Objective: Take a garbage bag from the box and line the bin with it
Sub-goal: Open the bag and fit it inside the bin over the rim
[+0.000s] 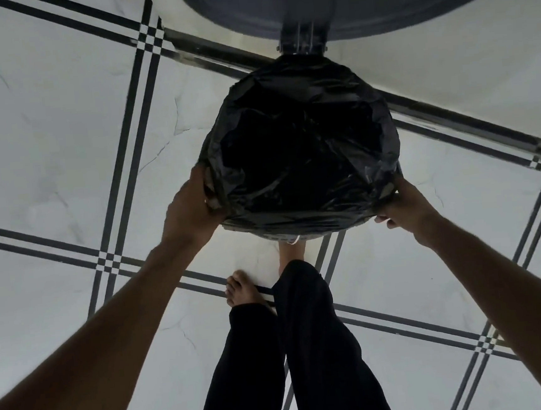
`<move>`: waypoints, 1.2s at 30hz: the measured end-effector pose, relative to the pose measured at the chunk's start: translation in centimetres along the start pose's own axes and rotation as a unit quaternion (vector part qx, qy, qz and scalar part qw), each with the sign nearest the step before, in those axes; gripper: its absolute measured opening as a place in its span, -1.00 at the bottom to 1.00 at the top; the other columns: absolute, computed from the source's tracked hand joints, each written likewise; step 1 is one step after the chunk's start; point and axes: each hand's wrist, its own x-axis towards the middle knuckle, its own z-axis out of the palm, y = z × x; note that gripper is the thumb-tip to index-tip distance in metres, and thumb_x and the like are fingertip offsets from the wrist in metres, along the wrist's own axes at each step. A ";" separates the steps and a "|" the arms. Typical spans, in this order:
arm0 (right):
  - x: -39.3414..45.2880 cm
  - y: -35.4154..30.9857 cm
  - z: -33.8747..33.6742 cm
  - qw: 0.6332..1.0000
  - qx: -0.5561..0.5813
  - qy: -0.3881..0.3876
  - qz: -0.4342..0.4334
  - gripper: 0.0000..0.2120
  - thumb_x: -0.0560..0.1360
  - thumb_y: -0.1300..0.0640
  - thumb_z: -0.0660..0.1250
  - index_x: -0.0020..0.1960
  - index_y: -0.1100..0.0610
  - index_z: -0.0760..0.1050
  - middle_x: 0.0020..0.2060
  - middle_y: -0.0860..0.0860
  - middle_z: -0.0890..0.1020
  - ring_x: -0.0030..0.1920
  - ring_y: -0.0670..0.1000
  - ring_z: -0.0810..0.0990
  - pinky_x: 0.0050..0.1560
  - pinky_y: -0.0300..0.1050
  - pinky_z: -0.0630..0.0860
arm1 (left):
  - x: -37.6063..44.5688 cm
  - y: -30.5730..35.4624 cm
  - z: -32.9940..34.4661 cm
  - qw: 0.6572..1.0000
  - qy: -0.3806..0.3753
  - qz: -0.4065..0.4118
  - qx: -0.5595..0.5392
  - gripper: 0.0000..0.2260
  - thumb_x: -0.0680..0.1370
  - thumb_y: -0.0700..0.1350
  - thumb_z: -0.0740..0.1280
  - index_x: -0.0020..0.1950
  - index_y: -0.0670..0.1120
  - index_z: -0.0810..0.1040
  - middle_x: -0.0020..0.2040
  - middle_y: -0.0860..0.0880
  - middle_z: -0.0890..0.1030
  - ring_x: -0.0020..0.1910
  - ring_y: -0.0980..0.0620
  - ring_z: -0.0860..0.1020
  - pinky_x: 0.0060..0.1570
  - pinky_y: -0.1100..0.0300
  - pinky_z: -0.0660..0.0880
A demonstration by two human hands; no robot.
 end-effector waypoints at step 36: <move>-0.7 -3.5 -1.2 0.921 0.013 0.359 -0.151 -0.76 0.43 0.21 0.16 0.08 0.06 0.40 0.03 -0.03 0.45 -0.02 0.01 0.46 -0.15 -0.31 0.37 | -1.6 2.2 -0.4 0.972 0.157 -0.106 -0.138 -0.78 0.61 0.05 0.23 0.05 -0.08 0.52 -0.02 0.01 0.66 -0.12 -0.01 0.60 -0.03 0.06 0.50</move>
